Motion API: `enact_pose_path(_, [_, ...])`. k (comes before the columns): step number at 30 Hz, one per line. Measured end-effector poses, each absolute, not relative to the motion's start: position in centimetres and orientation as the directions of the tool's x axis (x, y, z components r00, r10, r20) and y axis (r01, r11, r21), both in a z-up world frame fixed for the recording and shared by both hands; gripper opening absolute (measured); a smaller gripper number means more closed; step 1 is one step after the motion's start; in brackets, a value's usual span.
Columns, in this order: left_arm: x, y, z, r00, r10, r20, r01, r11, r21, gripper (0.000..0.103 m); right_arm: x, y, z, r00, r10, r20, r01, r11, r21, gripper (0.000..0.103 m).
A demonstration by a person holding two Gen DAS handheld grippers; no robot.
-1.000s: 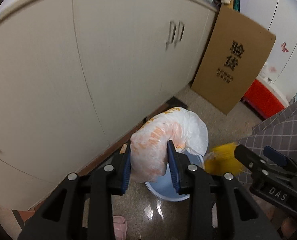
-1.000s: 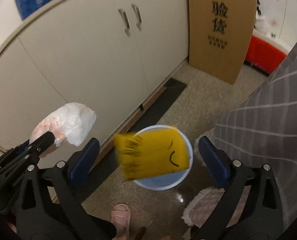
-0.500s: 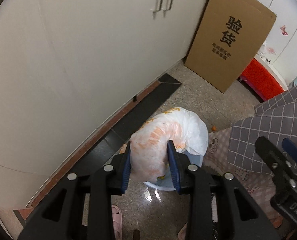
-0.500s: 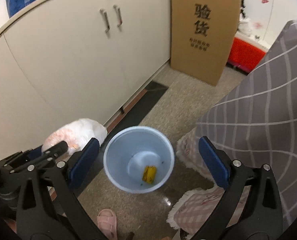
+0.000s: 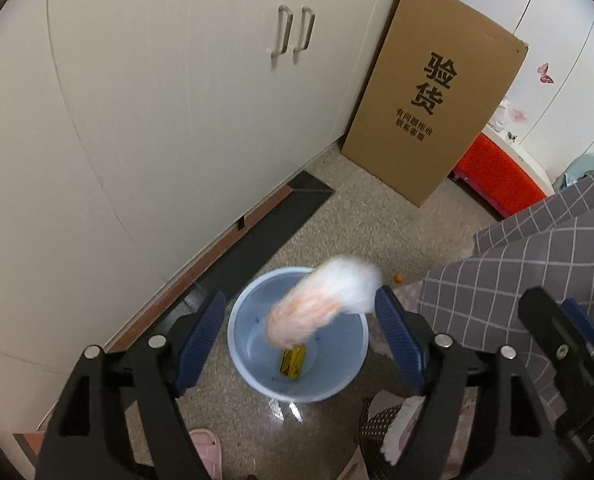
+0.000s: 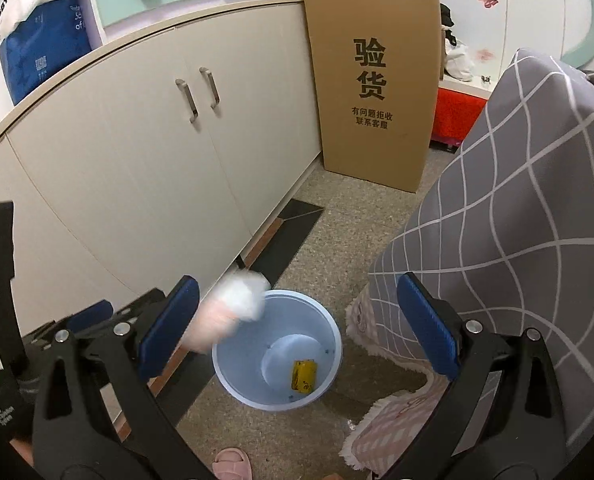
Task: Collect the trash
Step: 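Drop the white bag and yellow bag into the blue wastebasket with both tools, then grasp the green cloth toy with the left tool while the right tool grasps a gold box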
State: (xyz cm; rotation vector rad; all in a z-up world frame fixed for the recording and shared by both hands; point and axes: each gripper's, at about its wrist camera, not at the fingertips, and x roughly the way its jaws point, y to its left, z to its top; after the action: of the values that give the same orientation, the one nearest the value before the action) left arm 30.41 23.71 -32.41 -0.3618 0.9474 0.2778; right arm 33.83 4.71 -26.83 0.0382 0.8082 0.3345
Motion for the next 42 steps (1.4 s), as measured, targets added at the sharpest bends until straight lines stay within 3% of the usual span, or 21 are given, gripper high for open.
enact_pose_path(8, [26.3,24.1,-29.6,0.571,0.106,-0.814,-0.419,0.891,-0.178,0.076,31.7,4.9,-24.9,0.620,0.352,-0.701,-0.317,0.930,0.187,0.097])
enact_pose_path(16, [20.2,24.3,-22.3,0.671,0.179,-0.720,-0.473,0.851,-0.229,0.076,27.8,4.6,-19.0,0.624,0.463,-0.630,-0.386,0.883,0.267,0.097])
enact_pose_path(24, [16.4,18.6,-15.1,0.782,0.125,-0.610,-0.340,0.906,-0.251,0.079,22.8,-0.5,-11.9,0.723,0.462,-0.513,-0.365,0.887,0.285,0.097])
enact_pose_path(32, [17.2,7.7,-11.7,0.815,-0.072,-0.576,-0.088,0.966,-0.245,0.082,19.7,-12.0,-8.6,0.838,0.275,-0.471,-0.174,0.953,0.247,0.097])
enact_pose_path(42, [21.2,-7.7,-11.4,0.748,-0.270,-0.606,0.230,0.962,-0.146,0.083,17.6,-29.5,-10.1,0.861,-0.070,-0.504,0.226,0.940,0.256,0.097])
